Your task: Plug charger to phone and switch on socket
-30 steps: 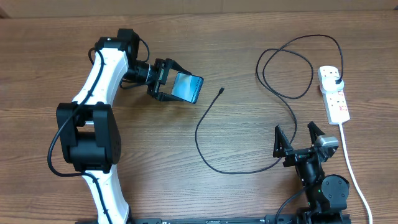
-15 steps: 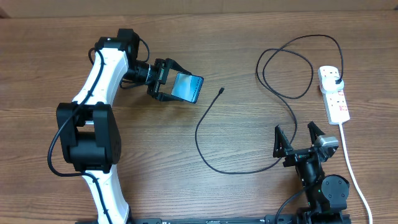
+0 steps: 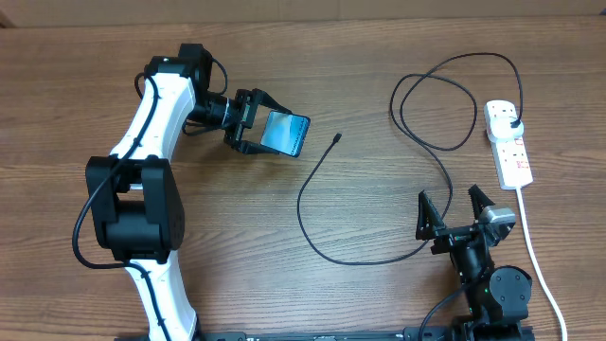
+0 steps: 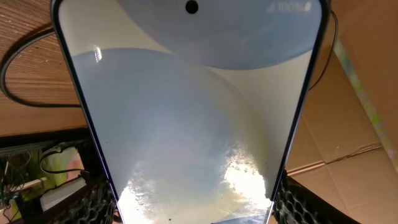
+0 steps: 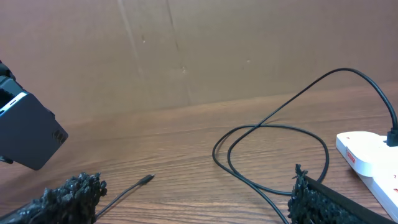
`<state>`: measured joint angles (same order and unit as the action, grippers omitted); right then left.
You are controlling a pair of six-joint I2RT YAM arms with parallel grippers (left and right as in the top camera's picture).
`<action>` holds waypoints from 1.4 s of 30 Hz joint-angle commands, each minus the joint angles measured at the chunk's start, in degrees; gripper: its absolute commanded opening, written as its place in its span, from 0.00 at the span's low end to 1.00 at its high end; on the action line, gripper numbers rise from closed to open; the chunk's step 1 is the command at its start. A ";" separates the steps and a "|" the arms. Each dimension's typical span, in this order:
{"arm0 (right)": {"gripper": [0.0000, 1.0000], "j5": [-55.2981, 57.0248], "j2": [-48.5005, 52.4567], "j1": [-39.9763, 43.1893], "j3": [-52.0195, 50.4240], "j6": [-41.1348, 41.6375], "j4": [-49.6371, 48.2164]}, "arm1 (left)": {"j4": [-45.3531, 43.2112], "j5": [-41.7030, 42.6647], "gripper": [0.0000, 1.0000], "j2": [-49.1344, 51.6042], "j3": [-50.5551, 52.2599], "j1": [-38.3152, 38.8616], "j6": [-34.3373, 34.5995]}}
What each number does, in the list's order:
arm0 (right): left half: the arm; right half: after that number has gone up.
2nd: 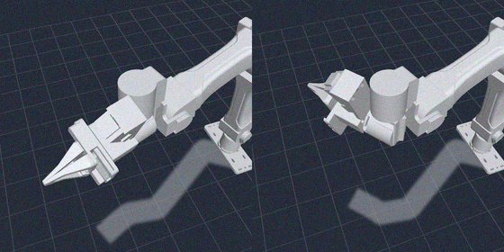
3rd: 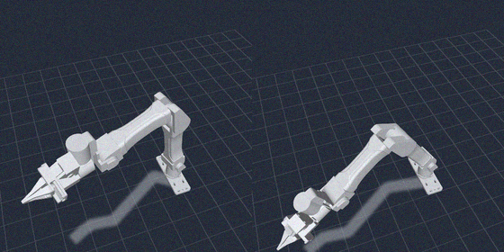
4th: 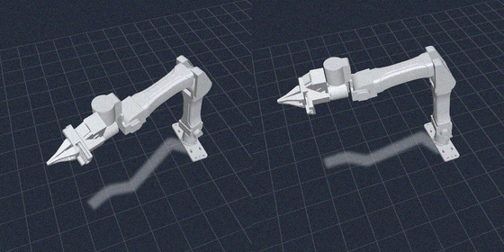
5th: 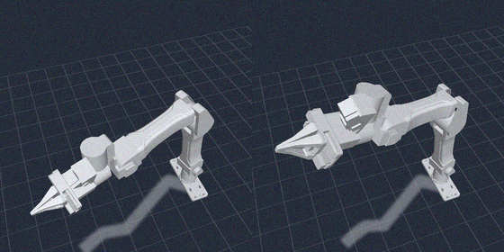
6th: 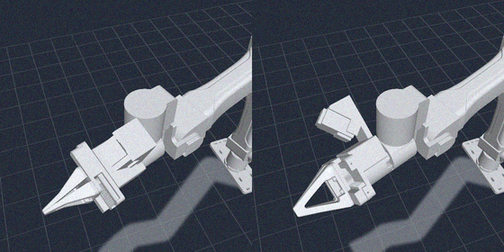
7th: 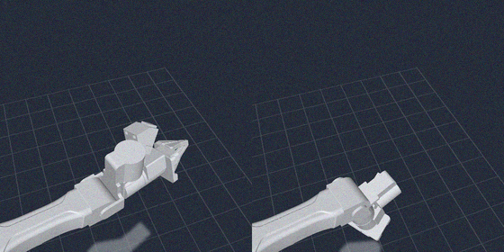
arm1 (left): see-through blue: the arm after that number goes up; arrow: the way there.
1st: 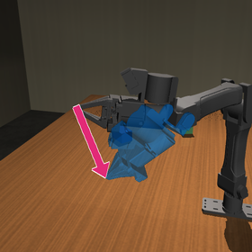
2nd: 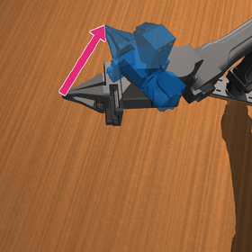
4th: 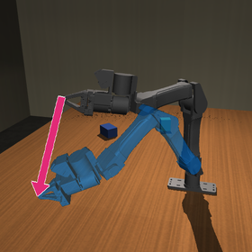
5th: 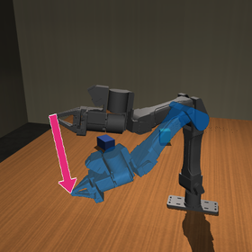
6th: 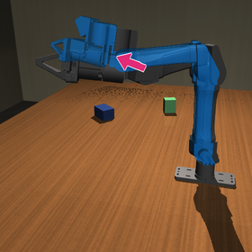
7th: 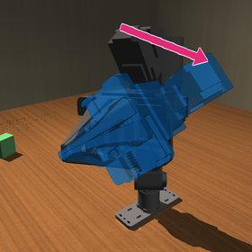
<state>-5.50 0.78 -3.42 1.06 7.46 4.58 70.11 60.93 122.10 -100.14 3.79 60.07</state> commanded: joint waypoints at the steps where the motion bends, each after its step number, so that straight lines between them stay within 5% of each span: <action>1: 1.00 0.74 -0.61 -0.26 -0.61 -0.09 -0.20 | 0.15 3.26 0.55 -0.28 -1.99 0.37 1.44; 42: 1.00 0.74 -0.61 -0.26 -0.61 -0.09 -0.20 | 0.15 4.76 0.55 -0.28 -1.99 0.37 4.48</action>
<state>-5.50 0.78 -3.42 1.06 7.46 4.58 70.11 61.80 122.10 -100.14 3.79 63.13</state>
